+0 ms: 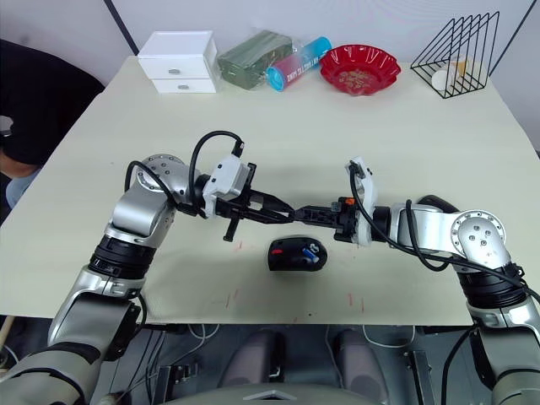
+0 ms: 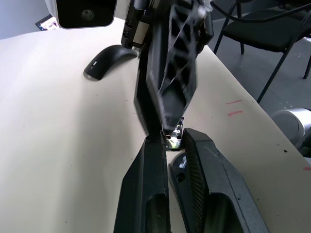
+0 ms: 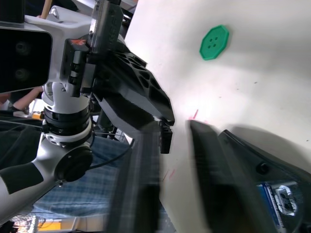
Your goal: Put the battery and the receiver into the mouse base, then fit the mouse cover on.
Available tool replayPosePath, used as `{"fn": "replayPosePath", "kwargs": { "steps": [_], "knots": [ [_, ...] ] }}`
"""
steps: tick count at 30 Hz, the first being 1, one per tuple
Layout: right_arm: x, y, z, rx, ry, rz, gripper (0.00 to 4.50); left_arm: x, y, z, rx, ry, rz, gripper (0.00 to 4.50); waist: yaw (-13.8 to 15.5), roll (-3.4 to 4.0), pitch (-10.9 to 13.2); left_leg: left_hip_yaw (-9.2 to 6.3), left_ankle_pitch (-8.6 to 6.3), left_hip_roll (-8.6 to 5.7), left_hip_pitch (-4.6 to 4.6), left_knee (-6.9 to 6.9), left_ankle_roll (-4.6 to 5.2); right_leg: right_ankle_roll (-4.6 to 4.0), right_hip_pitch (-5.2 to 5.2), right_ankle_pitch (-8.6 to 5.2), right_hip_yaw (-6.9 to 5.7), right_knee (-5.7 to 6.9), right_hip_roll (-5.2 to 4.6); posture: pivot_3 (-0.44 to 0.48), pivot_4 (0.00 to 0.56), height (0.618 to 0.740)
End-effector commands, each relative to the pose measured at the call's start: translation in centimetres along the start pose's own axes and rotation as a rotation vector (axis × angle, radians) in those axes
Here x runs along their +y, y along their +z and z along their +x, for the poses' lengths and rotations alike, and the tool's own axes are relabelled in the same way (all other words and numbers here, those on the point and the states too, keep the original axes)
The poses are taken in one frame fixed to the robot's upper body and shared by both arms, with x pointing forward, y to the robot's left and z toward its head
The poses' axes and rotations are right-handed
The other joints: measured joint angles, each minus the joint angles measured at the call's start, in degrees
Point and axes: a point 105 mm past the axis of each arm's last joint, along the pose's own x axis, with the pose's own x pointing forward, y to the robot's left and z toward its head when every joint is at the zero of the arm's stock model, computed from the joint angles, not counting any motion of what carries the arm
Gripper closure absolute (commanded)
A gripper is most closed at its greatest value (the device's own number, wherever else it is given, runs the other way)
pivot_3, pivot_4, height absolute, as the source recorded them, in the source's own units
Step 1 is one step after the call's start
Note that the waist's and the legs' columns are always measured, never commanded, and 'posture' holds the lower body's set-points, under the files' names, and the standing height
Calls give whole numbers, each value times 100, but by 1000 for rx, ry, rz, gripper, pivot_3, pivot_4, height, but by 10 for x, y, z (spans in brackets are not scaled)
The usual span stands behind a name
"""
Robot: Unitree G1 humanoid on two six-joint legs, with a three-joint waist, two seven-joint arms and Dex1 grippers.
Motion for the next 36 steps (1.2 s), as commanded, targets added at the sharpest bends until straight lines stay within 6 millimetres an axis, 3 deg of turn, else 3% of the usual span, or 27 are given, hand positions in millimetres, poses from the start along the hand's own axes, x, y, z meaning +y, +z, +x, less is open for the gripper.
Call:
{"fn": "replayPosePath", "kwargs": {
  "steps": [1, 15, 18, 21, 36],
  "knots": [
    [12, 2, -1, 4, 40, -28, 4383, 2, 9, 1, -14, 0, 45, 4475, 0, 0, 0, 0, 0, 0, 0, 0, 0, 0, 0, 0, 0, 0, 0, 0, 150, 740],
    [15, -7, 0, 45, 60, -43, 4383, 4, 10, 1, -16, 14, 44, 4475, 1, 0, 0, 1, 0, 0, 0, 0, 0, 0, 0, 0, 1, 0, 0, 0, 150, 740],
    [15, -7, 0, 52, 52, -50, 3403, 4, 10, 2, -19, 12, 44, 4475, 1, 0, 0, 0, 0, 0, 0, 0, 0, 0, 0, 0, 1, 0, 0, 0, 150, 740],
    [15, -7, 0, 54, 52, -52, 2055, 4, 11, 2, -20, 10, 43, 4475, 0, 0, 0, 1, 0, 0, 0, 0, 0, 0, -1, 0, 1, 0, 0, 0, 150, 740],
    [13, 0, -3, 17, 55, -35, 2055, 1, 9, 2, -12, -15, 36, 4475, 1, 0, 0, 1, 0, 0, 0, 0, 0, 0, -1, 0, 1, 0, 0, 0, 150, 740]
  ]
}}
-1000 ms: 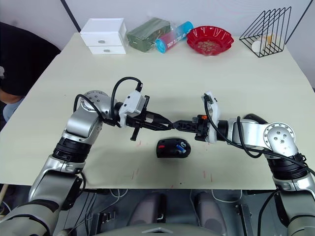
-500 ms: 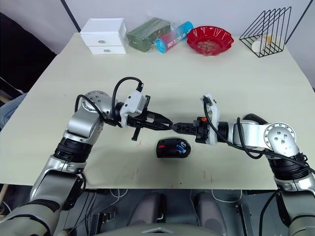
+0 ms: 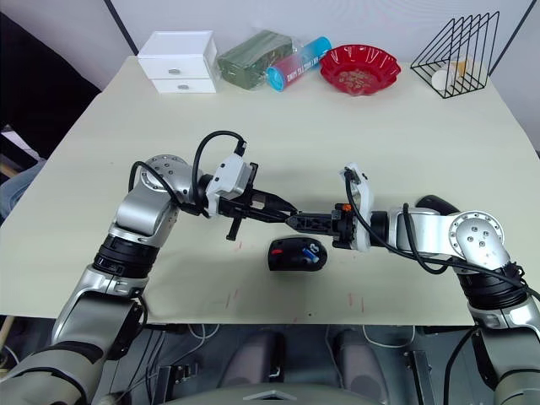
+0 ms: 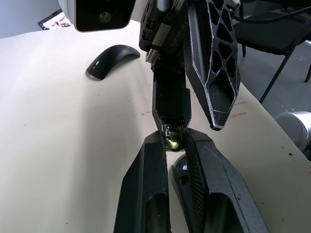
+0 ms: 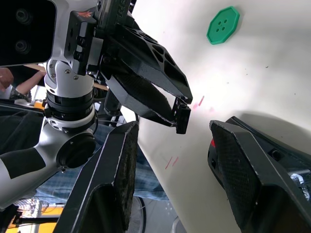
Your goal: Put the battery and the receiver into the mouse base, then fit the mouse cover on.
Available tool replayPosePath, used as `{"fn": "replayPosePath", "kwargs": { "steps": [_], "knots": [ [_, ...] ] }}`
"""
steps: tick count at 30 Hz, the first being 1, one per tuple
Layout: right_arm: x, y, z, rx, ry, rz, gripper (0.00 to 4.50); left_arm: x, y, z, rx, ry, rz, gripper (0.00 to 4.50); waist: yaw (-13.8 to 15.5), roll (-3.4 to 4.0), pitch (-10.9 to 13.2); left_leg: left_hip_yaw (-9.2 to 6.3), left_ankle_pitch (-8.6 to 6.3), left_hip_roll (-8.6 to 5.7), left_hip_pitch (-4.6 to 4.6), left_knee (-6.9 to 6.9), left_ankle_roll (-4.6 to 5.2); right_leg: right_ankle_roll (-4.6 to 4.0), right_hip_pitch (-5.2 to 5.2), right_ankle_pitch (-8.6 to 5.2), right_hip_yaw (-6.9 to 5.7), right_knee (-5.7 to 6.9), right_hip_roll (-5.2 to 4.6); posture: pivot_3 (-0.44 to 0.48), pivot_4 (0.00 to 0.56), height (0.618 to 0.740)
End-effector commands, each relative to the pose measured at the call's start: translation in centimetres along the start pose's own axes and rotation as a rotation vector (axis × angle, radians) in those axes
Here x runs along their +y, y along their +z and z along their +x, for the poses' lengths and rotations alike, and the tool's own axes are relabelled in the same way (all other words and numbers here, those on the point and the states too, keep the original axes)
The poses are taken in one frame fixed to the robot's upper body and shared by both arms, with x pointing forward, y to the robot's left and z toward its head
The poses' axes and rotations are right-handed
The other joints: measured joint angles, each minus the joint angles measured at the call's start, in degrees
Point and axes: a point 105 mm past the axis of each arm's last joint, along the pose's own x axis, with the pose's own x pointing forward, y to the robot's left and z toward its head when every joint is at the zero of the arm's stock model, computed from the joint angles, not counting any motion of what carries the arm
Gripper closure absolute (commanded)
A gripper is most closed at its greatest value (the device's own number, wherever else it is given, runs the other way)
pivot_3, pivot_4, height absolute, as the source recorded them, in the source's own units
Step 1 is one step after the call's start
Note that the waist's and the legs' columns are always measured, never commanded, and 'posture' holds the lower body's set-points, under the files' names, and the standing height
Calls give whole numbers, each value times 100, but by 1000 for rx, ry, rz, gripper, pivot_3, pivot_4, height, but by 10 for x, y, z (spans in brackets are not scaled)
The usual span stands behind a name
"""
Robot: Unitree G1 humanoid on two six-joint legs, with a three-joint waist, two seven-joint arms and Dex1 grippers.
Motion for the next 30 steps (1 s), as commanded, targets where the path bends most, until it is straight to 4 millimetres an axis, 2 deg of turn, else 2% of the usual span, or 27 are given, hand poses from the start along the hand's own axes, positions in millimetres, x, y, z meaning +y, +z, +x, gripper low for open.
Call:
{"fn": "replayPosePath", "kwargs": {
  "steps": [1, 27, 29, 30],
  "knots": [
    [11, 9, -5, -33, 45, -26, 2055, -1, 7, -1, -2, -14, 37, 4475, 0, 0, 0, 0, 0, 0, 0, 0, 0, 0, 0, 0, 0, 0, 0, 0, 150, 740],
    [6, 11, -6, -41, 37, -1, 2055, -5, 1, -1, 11, -31, 31, 4475, 0, 0, 0, 0, 0, 0, 0, 0, 0, 0, 0, 0, 0, 0, 0, 0, 150, 740],
    [6, 10, -6, -39, 36, -1, 2564, -6, 1, -1, 11, -32, 32, 4475, 0, 0, 0, 0, 0, 0, 0, 0, 0, 0, 0, 0, 0, 0, 0, 0, 150, 740],
    [6, 10, -6, -39, 36, -1, 2969, -6, 1, -1, 11, -32, 33, 4475, 0, 0, 0, 0, 0, 0, 0, 0, 0, 0, 0, 0, 0, 0, 0, 0, 150, 740]
  ]
}}
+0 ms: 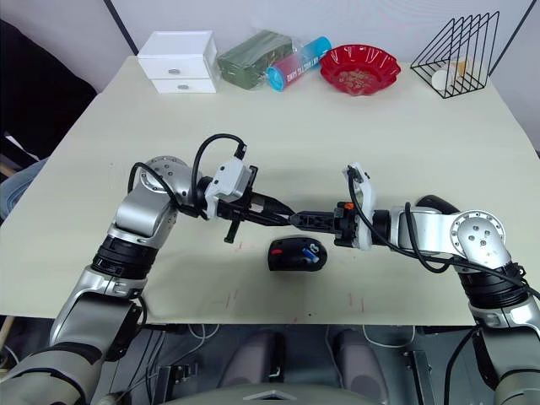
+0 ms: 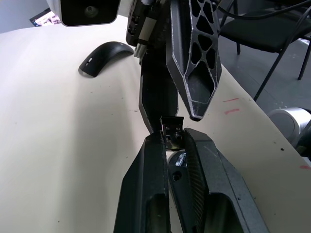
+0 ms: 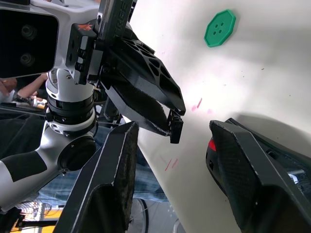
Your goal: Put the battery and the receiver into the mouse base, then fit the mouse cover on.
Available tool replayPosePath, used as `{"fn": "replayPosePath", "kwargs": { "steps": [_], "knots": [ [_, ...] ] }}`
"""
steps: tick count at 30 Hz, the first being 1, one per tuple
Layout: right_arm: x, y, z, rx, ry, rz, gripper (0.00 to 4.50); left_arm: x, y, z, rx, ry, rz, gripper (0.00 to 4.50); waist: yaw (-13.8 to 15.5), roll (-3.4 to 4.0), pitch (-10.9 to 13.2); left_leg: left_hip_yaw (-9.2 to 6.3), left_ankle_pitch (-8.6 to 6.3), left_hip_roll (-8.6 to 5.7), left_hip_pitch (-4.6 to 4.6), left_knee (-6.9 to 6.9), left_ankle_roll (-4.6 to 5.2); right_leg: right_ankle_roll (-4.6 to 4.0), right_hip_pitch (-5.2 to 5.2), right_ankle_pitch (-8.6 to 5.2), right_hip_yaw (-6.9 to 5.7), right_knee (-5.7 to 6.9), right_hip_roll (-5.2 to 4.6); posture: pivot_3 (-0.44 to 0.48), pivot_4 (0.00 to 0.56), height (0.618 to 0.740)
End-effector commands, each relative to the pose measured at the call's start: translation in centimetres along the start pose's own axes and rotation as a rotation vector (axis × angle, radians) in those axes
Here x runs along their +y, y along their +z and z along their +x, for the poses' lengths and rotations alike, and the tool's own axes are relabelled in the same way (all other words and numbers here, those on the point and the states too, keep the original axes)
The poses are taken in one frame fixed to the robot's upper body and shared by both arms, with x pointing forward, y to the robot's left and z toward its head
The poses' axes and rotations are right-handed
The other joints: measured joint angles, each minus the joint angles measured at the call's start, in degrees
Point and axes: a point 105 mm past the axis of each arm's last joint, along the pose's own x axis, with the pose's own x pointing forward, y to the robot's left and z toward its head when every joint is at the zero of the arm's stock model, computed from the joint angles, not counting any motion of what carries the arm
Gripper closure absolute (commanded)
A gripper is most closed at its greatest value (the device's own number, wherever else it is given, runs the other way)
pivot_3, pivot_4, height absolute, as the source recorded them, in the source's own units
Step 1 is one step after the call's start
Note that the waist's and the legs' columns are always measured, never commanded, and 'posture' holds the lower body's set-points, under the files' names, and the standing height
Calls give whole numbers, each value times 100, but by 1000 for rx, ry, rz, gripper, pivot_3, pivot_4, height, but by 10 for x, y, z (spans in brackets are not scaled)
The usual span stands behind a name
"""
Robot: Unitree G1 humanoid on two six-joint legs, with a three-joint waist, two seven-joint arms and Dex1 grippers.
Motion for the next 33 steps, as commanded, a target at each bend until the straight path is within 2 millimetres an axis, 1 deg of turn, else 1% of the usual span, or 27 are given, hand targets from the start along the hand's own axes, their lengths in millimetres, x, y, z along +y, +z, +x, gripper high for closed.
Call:
{"fn": "replayPosePath", "kwargs": {
  "steps": [1, 2, 3, 4, 21, 22, 23, 24, 26, 27, 29, 30, 33],
  "knots": [
    [9, 7, -4, -31, 37, -13, 3254, -3, 4, -1, 3, -13, 31, 4475, 0, 0, 0, 0, 0, 0, 0, 0, 0, 0, 0, 0, 0, 0, 0, 0, 150, 740],
    [9, 7, -4, -30, 36, -13, 3843, -2, 4, -1, 1, -10, 29, 4475, 0, 0, 0, 0, 0, 0, 0, 0, 0, 0, 0, 0, 0, 0, 0, 0, 150, 740],
    [8, 7, -5, -29, 34, -13, 4071, -1, 4, -1, -1, -5, 29, 4475, 0, 0, 0, 0, 0, 0, 0, 0, 0, 0, 0, 0, 0, 0, 0, 0, 150, 740],
    [8, 7, -5, -30, 35, -12, 4426, 0, 4, -1, -1, -2, 29, 4475, 1, 0, 0, 0, 0, 0, 0, 0, 0, 0, 0, 0, 0, 0, 0, 0, 150, 740],
    [5, 6, -7, -29, 20, -6, 4426, -3, -5, -5, 26, 3, 11, 4475, 0, 0, 0, 0, 0, 0, 0, 0, 0, 0, 0, 0, 0, 0, 0, 0, 150, 740],
    [6, 6, -7, -29, 22, -8, 4500, -4, -7, -5, 32, 4, 4, 3474, 0, 0, 0, 0, 0, 0, 0, 0, 0, 0, 0, 0, 0, 0, 0, 0, 150, 740],
    [6, 6, -7, -29, 24, -9, 4500, -5, -9, -5, 40, 1, 2, 3139, -2, 0, 0, 0, 0, 0, 0, 0, 0, 0, 0, 0, 0, 0, 0, 0, 150, 740],
    [6, 6, -7, -31, 25, -9, 4500, -6, -10, -6, 42, 0, 0, 2591, -6, 0, 0, 0, 0, 0, 0, 0, 0, 0, 0, 0, 0, 0, 0, 0, 150, 740],
    [6, 5, -8, -30, 23, -13, 4500, -7, -11, -6, 42, 1, -8, 1648, -5, 0, 0, 0, 0, 0, 0, -1, 0, 0, -1, 0, 0, 0, 0, 0, 150, 740],
    [6, 5, -9, -31, 23, -14, 4500, -8, -11, -6, 41, 1, -13, 1302, -5, 0, 0, 0, 0, 1, 0, -1, 0, 0, -1, 0, 0, 0, 0, 0, 150, 740],
    [7, 5, -11, -36, 24, -17, 4500, -9, -12, -6, 39, 5, -19, 390, 1, 0, 0, 0, 0, 1, -1, -1, 0, 0, -1, 0, 0, 0, 0, 0, 150, 740],
    [7, 5, -13, -42, 27, -20, 4500, -10, -12, -5, 37, 10, -23, 55, 4, 0, 0, 0, 0, 1, -1, -1, 0, 0, -1, 0, 0, 0, 0, 0, 150, 740],
    [7, 4, -19, -50, 23, -25, 4500, -15, -15, -3, 33, 18, -39, 55, 1, 0, 0, 1, 0, 1, -1, -1, 0, 0, -1, 0, 1, -2, -1, 0, 150, 740]
  ]
}}
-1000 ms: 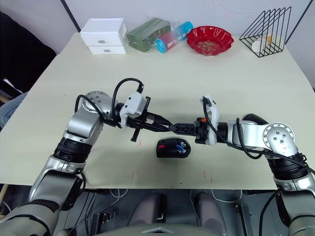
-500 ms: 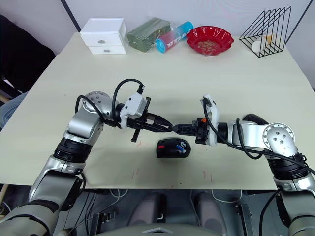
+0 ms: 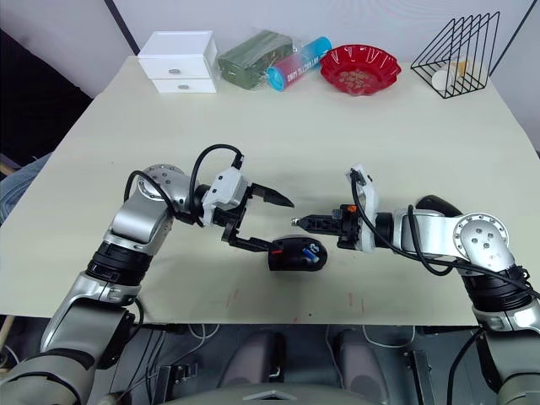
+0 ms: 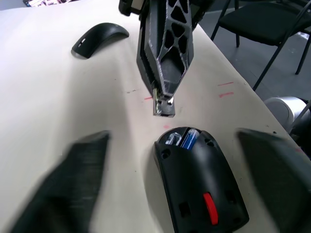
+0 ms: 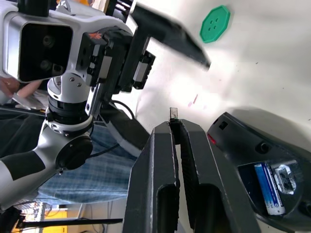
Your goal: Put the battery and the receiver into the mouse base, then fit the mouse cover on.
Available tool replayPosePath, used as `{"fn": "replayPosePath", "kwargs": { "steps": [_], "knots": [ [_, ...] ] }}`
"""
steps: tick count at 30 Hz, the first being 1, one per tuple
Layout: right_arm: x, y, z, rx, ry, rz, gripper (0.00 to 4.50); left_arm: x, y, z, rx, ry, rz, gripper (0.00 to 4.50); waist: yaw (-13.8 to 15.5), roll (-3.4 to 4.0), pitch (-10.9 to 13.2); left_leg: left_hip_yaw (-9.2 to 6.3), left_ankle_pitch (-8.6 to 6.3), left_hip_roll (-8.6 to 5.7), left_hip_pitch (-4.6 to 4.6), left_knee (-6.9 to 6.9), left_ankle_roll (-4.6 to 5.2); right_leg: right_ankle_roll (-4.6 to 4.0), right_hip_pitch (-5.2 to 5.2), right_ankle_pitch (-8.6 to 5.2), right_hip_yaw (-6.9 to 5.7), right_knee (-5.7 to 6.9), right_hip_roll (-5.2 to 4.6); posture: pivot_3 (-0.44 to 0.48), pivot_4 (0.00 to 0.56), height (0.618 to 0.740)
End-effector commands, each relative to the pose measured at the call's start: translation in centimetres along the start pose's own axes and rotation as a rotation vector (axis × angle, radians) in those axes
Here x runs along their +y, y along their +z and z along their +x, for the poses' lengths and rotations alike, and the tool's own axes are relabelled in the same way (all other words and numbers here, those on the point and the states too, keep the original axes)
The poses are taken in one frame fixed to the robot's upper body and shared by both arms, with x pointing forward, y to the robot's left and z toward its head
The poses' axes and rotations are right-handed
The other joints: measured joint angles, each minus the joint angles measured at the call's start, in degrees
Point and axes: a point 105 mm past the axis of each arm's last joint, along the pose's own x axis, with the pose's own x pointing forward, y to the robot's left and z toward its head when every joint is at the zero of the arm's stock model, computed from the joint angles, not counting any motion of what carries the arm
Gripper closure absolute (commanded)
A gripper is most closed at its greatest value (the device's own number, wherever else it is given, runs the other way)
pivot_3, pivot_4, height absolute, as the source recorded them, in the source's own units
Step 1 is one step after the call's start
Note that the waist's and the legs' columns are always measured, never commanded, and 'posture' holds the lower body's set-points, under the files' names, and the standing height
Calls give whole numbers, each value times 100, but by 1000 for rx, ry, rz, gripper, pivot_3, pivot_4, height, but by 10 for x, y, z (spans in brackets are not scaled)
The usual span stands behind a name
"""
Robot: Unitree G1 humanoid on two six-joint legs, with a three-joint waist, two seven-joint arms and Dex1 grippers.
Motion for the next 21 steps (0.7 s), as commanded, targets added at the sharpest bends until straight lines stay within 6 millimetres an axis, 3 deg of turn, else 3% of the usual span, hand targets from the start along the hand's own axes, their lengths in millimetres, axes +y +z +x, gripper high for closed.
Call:
{"fn": "replayPosePath", "kwargs": {
  "steps": [1, 7, 21],
  "knots": [
    [11, 7, -15, -47, 32, -43, 4500, -6, 2, 1, 0, 14, 7, 55, -1, 0, 0, 1, 0, 1, 0, 0, 0, 0, 0, 0, 1, -1, 0, 0, 150, 740],
    [10, 2, -30, -71, 9, -96, 4500, -13, -1, 10, -13, 49, -27, 55, 3, 0, 0, -2, 0, 2, 0, -1, 0, 0, 0, 0, -1, 1, 0, 0, 150, 740],
    [2, -27, -70, -40, -92, -415, 4500, -21, -34, 25, 92, 90, -37, 55, 17, 0, -1, 0, 0, -1, 6, -1, 0, 1, 2, 0, 1, 2, 1, 0, 150, 740]
  ]
}}
